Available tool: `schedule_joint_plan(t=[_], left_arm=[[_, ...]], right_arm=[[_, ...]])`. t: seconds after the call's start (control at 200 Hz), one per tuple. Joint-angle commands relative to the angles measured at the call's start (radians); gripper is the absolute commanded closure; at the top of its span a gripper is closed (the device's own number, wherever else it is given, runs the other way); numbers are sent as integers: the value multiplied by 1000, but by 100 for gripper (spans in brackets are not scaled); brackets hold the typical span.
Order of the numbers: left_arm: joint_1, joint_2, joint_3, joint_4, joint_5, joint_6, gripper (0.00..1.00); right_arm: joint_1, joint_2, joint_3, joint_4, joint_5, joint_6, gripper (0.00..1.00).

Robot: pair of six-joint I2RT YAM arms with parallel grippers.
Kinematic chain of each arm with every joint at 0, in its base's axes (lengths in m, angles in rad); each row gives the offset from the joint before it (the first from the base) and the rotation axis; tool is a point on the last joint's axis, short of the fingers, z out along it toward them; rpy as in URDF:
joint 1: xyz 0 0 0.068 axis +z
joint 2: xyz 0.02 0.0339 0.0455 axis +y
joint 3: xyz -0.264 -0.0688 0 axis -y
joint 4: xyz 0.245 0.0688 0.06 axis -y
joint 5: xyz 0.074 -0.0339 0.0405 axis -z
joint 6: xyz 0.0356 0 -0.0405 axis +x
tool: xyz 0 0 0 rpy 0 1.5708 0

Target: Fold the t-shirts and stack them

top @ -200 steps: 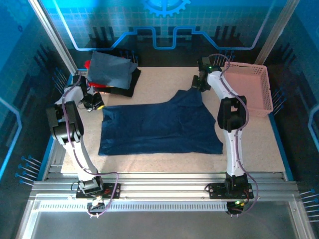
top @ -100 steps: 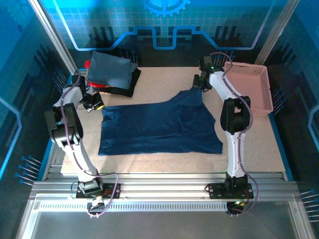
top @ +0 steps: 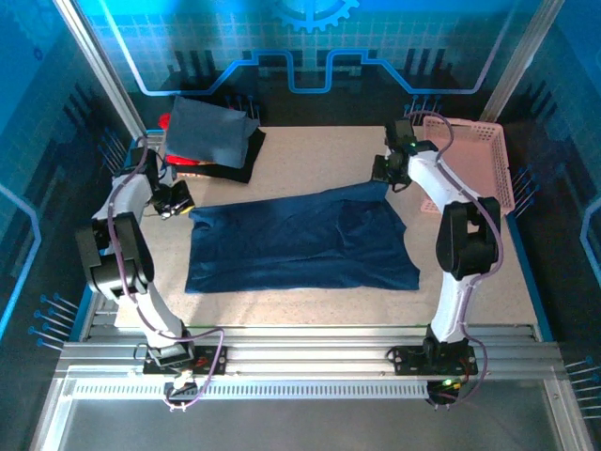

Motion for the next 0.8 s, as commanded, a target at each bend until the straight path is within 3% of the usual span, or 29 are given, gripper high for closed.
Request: schedule_joint_plan(t=[0.0,0.54,0.795], left_arm=[[6,-87,-41,-20,-4,-9,100],[18,-300,-268,-30,-93,-96,100],[28,-328,-358,-29,-143,-150,100]], right_arm=[[10,-109,-81,44,12,3,100],[16,-456,-439,60,-2,50,100],[22,-600,-572,33,-17,100,100]])
